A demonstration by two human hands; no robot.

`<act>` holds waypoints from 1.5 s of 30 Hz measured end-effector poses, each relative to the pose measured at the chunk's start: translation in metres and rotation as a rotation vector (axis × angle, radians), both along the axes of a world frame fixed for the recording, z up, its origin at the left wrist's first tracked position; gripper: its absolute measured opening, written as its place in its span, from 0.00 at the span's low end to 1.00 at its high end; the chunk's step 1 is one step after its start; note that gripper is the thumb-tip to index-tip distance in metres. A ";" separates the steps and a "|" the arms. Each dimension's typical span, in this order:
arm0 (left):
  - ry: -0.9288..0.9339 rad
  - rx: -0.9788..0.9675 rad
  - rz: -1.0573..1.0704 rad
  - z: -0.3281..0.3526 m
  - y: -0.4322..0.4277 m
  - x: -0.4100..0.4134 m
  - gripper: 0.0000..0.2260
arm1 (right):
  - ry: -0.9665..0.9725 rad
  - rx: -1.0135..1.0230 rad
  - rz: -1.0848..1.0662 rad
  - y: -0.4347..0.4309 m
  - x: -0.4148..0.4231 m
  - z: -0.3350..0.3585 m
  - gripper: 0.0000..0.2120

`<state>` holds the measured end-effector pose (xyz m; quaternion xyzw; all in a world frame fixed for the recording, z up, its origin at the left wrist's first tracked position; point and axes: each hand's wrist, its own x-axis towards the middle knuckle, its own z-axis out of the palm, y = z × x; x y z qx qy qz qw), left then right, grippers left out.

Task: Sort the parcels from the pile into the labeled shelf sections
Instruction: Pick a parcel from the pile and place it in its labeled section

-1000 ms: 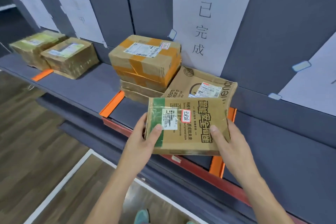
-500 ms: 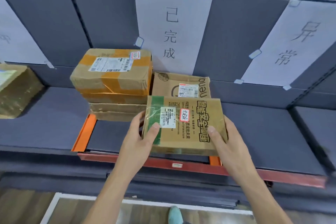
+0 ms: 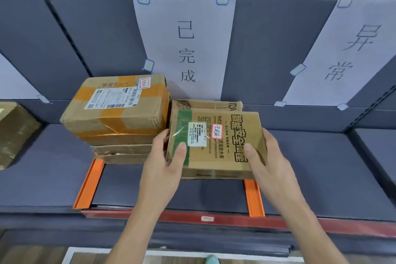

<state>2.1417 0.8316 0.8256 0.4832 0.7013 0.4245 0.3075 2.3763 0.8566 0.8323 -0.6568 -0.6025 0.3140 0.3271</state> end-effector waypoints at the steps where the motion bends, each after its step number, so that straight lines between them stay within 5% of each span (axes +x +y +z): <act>1: 0.039 -0.002 0.007 0.001 0.003 0.002 0.23 | -0.027 0.004 0.006 0.004 0.000 -0.001 0.23; 11: 0.267 -0.063 -0.006 0.016 0.023 0.009 0.30 | -0.171 -0.004 0.047 0.032 -0.005 -0.003 0.33; 24: 0.418 0.047 -0.260 0.008 0.031 0.006 0.37 | -0.141 0.003 -0.060 0.051 -0.020 -0.002 0.27; 31: 0.781 0.126 -0.291 0.014 0.047 0.011 0.32 | -0.059 0.059 0.035 0.061 -0.020 0.005 0.26; 37: 0.883 0.137 -0.262 0.017 0.054 0.014 0.32 | -0.044 -0.055 0.228 0.068 -0.009 0.009 0.47; 45: 0.899 0.136 -0.244 0.019 0.068 0.018 0.31 | -0.101 -0.070 0.211 0.086 -0.010 0.004 0.51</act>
